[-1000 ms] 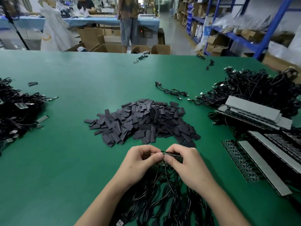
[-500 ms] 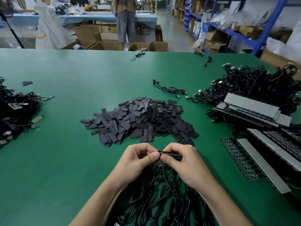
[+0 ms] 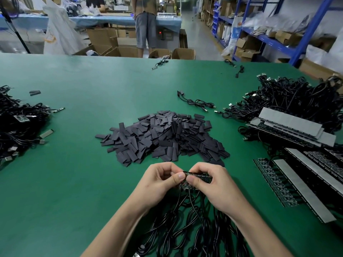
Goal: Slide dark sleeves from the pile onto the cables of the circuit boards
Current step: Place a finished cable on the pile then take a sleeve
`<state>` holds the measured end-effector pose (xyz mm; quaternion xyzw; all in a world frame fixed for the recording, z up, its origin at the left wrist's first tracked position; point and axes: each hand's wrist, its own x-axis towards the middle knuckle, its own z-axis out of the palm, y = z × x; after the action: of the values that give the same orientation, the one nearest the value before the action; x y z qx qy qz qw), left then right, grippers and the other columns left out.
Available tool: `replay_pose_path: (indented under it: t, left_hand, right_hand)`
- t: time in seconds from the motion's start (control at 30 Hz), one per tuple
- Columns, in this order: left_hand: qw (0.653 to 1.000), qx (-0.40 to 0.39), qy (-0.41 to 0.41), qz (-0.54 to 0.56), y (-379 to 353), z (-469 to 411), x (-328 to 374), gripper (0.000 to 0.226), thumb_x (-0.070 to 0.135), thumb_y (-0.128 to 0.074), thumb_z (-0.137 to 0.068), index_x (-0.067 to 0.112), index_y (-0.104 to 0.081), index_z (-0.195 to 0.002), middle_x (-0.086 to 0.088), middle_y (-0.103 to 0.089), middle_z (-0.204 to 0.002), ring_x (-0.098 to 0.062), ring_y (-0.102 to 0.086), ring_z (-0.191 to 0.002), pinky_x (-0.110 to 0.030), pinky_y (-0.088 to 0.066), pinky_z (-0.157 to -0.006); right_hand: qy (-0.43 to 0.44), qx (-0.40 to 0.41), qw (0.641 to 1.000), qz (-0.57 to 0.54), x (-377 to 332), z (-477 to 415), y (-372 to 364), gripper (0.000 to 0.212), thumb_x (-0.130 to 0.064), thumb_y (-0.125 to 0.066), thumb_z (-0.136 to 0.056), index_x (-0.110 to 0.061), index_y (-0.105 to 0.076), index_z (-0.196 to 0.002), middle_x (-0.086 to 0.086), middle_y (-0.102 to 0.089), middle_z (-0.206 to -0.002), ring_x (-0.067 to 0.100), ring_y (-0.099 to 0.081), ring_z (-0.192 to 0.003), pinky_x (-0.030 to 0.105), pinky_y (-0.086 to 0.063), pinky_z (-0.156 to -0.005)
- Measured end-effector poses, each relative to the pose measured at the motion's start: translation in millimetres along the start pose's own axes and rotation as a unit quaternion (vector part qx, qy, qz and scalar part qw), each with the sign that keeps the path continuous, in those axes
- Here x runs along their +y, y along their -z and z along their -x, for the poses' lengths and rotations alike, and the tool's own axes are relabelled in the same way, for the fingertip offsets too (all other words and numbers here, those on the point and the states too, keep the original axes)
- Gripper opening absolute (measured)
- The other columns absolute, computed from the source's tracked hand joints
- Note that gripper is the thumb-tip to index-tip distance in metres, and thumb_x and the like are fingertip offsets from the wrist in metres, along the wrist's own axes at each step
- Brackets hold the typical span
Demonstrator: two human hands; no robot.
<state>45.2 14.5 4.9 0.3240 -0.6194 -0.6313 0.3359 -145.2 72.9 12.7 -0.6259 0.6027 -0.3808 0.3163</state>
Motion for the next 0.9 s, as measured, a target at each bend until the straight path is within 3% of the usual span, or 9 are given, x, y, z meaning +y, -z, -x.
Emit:
replay_pose_path:
  t: [0.23, 0.4, 0.63, 0.8, 0.9]
  left_hand:
    - [1.000, 0.000, 0.007, 0.011, 0.0, 0.6, 1.0, 0.010, 0.018, -0.071, -0.090, 0.013, -0.073, -0.082, -0.004, -0.064, -0.073, -0.011, -0.053, -0.066, -0.017, -0.043, -0.062]
    - [0.999, 0.005, 0.018, 0.036, 0.5, -0.2, 1.0, 0.014, 0.020, -0.071, -0.088, 0.006, -0.073, -0.088, -0.004, -0.067, -0.076, -0.010, -0.057, -0.067, -0.018, -0.046, -0.064]
    - [0.999, 0.046, -0.002, -0.023, -1.3, -1.1, -5.2, 0.019, 0.035, -0.078, -0.085, 0.017, -0.080, -0.088, -0.020, -0.072, -0.082, -0.016, -0.061, -0.074, -0.030, -0.049, -0.071]
    - [0.994, 0.074, -0.010, -0.075, -4.0, 0.0, -8.6, 0.016, 0.038, -0.076, -0.085, 0.022, -0.078, -0.085, -0.016, -0.069, -0.077, -0.014, -0.059, -0.069, -0.035, -0.047, -0.070]
    - [0.991, 0.095, -0.022, -0.088, -4.9, -0.5, -7.9, 0.014, 0.036, -0.075, -0.087, 0.022, -0.077, -0.084, -0.021, -0.068, -0.079, -0.015, -0.059, -0.067, -0.036, -0.047, -0.069]
  right_hand:
    - [0.001, -0.018, 0.999, -0.028, 2.2, -2.5, 0.2, 0.012, -0.029, -0.073, -0.096, -0.030, -0.070, -0.084, -0.007, -0.070, -0.081, 0.007, -0.064, -0.081, 0.025, -0.049, -0.077]
    - [0.012, -0.011, 0.998, -0.058, 0.7, -1.7, -0.8, 0.013, -0.035, -0.072, -0.093, -0.025, -0.069, -0.085, -0.007, -0.068, -0.079, 0.005, -0.063, -0.079, 0.019, -0.047, -0.075]
    - [-0.001, 0.022, 1.000, 0.007, 1.4, 1.6, 1.5, 0.009, -0.034, -0.073, -0.094, -0.034, -0.071, -0.086, -0.015, -0.072, -0.083, 0.002, -0.066, -0.084, 0.012, -0.046, -0.073]
    - [-0.015, 0.028, 0.996, 0.085, 7.6, 1.1, 2.9, 0.005, -0.044, -0.075, -0.089, -0.046, -0.071, -0.092, -0.016, -0.066, -0.092, 0.005, -0.060, -0.098, 0.029, -0.047, -0.086]
    - [-0.016, 0.011, 0.991, 0.136, 13.6, 1.3, 4.1, 0.013, -0.053, -0.069, -0.089, -0.055, -0.064, -0.102, -0.021, -0.062, -0.100, 0.004, -0.056, -0.105, 0.029, -0.045, -0.089]
